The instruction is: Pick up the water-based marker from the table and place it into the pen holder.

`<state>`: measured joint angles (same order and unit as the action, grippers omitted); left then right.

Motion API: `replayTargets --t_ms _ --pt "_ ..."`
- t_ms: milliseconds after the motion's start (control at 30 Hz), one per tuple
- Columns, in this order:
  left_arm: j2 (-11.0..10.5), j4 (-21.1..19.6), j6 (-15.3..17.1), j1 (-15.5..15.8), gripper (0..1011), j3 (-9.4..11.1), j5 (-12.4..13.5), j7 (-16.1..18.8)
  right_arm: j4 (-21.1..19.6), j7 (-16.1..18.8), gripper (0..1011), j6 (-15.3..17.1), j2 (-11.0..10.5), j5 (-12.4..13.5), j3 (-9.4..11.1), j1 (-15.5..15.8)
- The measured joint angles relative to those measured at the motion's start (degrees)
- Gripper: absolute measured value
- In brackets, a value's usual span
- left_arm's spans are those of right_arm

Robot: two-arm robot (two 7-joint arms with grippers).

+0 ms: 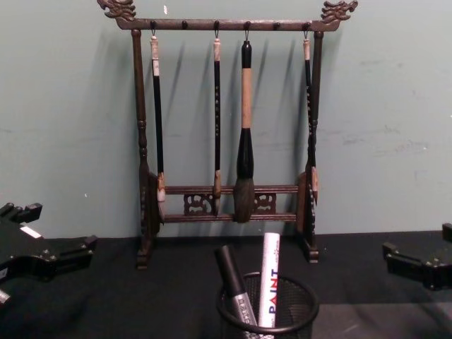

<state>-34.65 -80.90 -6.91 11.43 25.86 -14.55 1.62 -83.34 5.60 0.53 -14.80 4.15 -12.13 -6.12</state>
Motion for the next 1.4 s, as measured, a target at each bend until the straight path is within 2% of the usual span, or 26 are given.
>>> replayTargets --t_ms 1400 --pt "0.0 0.0 0.0 0.0 1001 0.0 0.0 0.0 0.0 0.0 1002 0.0 0.0 0.0 0.0 0.0"
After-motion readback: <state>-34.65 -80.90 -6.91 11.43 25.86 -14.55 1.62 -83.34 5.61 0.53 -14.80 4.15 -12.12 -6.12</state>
